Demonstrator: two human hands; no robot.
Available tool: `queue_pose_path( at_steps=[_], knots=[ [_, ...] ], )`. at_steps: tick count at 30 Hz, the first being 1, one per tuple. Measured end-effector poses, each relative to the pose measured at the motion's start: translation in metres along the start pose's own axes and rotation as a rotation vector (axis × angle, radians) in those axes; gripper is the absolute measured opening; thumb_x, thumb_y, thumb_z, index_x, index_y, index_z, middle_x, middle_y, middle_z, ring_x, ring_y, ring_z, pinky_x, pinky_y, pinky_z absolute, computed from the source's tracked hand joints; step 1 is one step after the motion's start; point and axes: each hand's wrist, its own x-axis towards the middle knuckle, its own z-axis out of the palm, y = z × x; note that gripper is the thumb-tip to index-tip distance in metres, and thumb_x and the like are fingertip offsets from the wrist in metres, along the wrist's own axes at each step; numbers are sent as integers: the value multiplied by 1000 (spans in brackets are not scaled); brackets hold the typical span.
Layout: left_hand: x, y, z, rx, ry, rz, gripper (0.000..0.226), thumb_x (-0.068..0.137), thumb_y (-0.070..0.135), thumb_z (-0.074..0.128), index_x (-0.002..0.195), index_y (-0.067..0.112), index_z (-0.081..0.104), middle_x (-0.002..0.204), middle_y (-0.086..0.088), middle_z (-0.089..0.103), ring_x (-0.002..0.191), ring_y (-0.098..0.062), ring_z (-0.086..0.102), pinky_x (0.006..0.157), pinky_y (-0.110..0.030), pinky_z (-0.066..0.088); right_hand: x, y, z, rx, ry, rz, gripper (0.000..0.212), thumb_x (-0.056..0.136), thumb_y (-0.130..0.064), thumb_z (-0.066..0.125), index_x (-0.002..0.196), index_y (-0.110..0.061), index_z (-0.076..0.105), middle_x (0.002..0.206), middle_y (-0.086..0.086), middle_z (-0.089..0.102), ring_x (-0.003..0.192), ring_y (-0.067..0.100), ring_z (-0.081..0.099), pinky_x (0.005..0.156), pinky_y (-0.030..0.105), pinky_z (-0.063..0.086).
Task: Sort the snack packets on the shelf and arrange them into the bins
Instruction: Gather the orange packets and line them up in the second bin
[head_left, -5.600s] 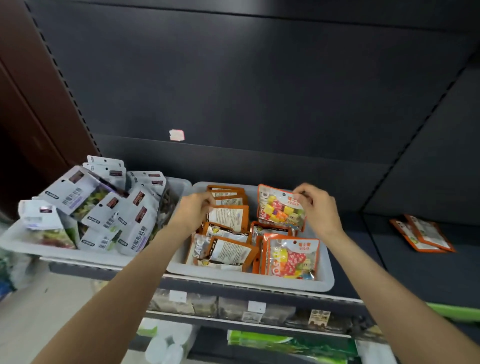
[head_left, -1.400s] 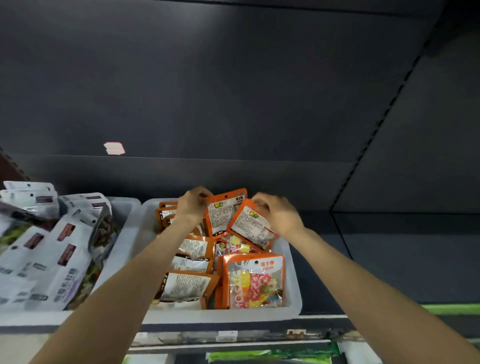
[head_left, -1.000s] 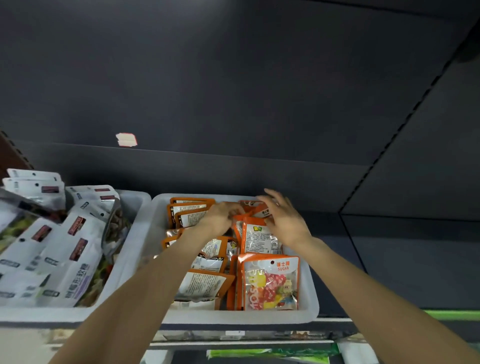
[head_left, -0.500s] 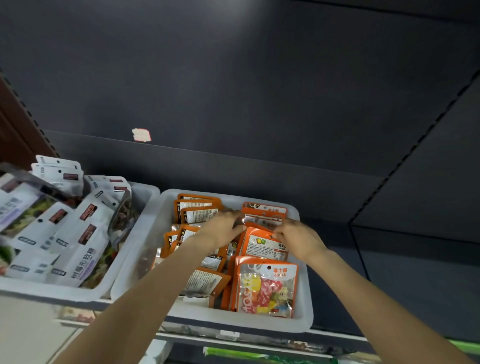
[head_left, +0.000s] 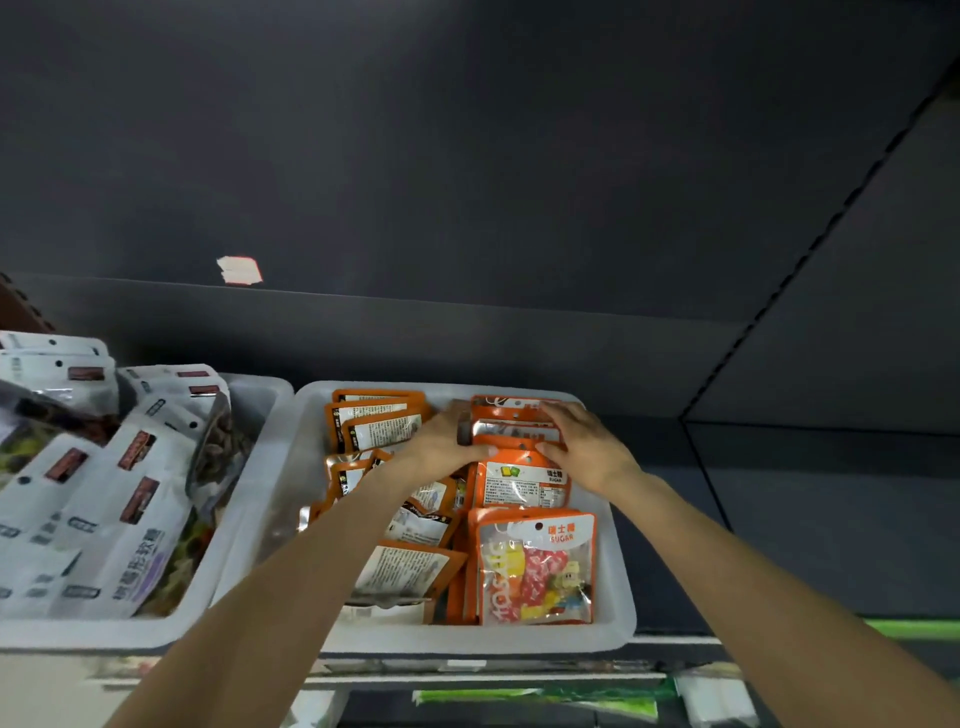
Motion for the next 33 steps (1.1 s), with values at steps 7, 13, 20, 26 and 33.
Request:
queue_pose_path(
  at_steps=[7, 13, 20, 26, 33],
  knots=[
    [11, -5, 2, -52, 12, -12, 63, 82, 32, 71, 135, 20, 38, 134, -4, 54, 121, -23, 54, 96, -37, 47, 11, -6, 6, -45, 32, 90, 49, 94, -38, 52, 138, -23, 36, 141, 1, 35, 131, 19, 36, 106, 39, 38],
    [9, -7, 0, -86, 30, -23, 63, 81, 31, 73, 133, 16, 40, 132, -6, 56, 118, -24, 57, 96, -37, 49, 15, -14, 0, -111, 78, 150, 30, 97, -30, 47, 125, -17, 46, 132, 4, 45, 121, 20, 45, 98, 37, 45],
    [-2, -4, 0, -65, -4, 97, 47, 85, 21, 69, 128, 15, 49, 129, -6, 58, 116, -23, 57, 97, -38, 49, 11, -16, 1, -81, 146, 216, 18, 97, -30, 47, 110, -23, 57, 117, 3, 61, 103, 22, 60, 87, 37, 53],
    [-6, -7, -7, 47, -37, 211, 31, 89, 10, 62, 119, 19, 55, 116, -3, 62, 98, -16, 63, 80, -24, 53, 2, -9, -3, 162, 127, 49, 36, 100, -28, 42, 135, -26, 46, 139, 0, 47, 122, 19, 50, 98, 36, 47],
    [-18, -9, -11, 33, -163, 270, 23, 88, 14, 65, 105, 29, 60, 101, 11, 64, 93, -8, 65, 85, -27, 54, -30, -2, 5, 71, 86, -1, 29, 98, -28, 47, 119, -18, 64, 117, 1, 64, 103, 16, 61, 88, 33, 50]
  ],
)
